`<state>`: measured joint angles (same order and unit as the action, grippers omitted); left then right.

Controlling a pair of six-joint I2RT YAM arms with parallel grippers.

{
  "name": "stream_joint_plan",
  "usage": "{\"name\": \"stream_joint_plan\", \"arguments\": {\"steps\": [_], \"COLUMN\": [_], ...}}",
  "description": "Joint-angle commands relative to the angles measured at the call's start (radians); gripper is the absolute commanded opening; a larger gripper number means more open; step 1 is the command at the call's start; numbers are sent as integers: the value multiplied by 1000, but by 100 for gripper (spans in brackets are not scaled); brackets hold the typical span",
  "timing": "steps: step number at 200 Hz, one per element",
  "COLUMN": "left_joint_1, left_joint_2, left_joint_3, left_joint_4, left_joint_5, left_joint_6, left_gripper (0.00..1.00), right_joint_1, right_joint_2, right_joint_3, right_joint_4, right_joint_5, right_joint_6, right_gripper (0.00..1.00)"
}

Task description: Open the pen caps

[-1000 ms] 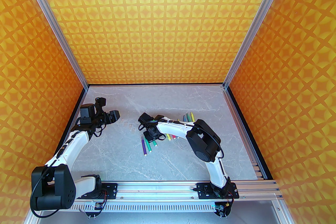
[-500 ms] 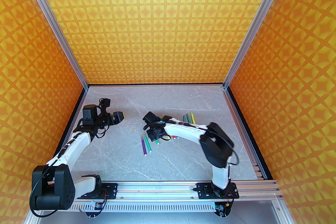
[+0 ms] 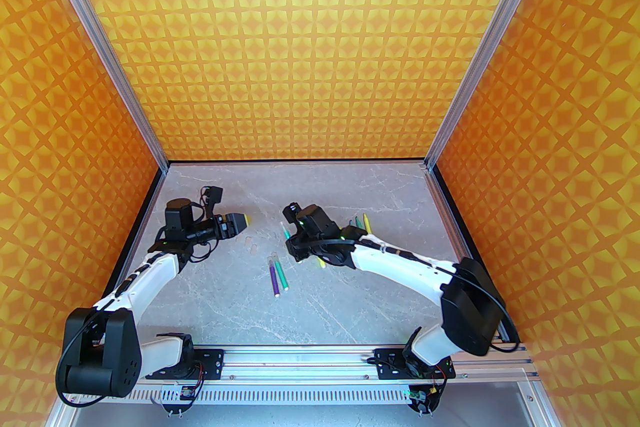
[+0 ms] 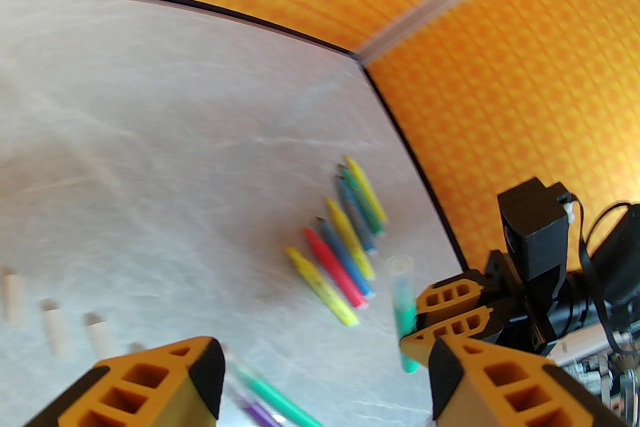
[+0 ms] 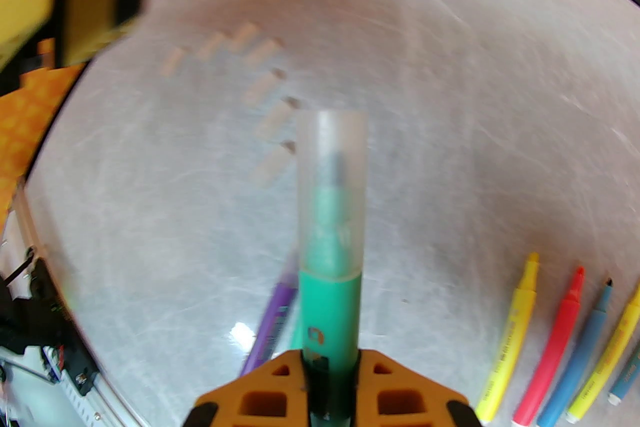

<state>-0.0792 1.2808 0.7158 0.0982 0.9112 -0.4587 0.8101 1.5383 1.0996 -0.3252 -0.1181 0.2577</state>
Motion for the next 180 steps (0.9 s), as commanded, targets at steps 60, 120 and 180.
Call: {"name": "stream_joint_plan", "arguments": {"steps": [60, 120, 180], "left_joint_1": [-161, -199, -199], "left_joint_2": [74, 116, 109], "left_joint_3": [6, 37, 50], "left_joint_4": [159, 187, 192], "left_joint_5": [89, 89, 87], "left_joint_6": [-87, -104, -115], "left_gripper": [69, 59, 48], "right_joint_1": [-1, 0, 0], "right_joint_2": [-72, -68, -42], "right_joint_3": [-55, -58, -46], "right_joint_4": [158, 159, 154], "right_joint_5": [-140, -171, -189], "right_joint_6": [-45, -54, -57], "right_gripper": [0, 0, 0]}}
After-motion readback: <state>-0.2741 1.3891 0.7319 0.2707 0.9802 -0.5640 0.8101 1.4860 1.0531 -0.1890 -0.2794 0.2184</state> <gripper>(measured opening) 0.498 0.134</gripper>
